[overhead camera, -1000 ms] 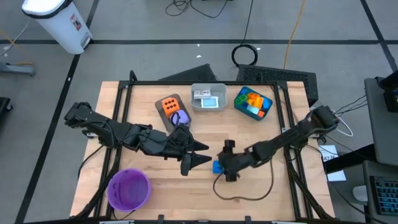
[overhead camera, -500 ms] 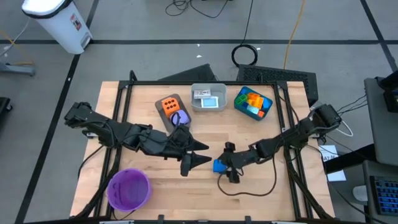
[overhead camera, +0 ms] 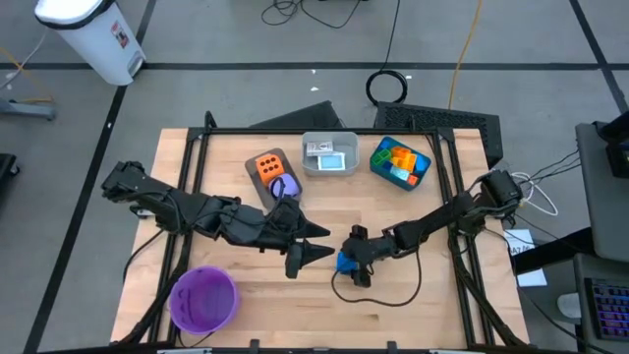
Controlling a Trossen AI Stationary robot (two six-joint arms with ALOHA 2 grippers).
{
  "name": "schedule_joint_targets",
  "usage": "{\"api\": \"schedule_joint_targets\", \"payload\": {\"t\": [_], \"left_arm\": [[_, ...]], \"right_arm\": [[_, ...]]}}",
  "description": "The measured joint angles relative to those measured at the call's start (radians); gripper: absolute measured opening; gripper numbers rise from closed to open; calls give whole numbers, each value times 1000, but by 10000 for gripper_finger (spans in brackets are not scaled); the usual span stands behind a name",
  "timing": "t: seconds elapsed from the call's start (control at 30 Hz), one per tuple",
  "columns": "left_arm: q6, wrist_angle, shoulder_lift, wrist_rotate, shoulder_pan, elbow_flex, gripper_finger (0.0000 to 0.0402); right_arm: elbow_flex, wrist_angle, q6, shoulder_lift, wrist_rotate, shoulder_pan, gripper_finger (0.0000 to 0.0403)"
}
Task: Pick & Place Toys
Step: Put the blue game piece into the blue bin
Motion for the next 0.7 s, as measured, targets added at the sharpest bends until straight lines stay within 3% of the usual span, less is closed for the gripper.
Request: {"api": "schedule_joint_targets", "payload": {"t": [0.27, 0.53, 0.7], "left_arm": [[1, 0, 0, 0, 0, 0, 287], [1, -8, 0, 0, 1, 0, 287], [3, -8, 0, 0, 1, 0, 287]], "right_arm": [[2, -10, 23, 47, 10, 0, 346], [2, -68, -48, 27, 32, -1, 265], [-2, -129, -73, -22, 32, -8, 263]]}}
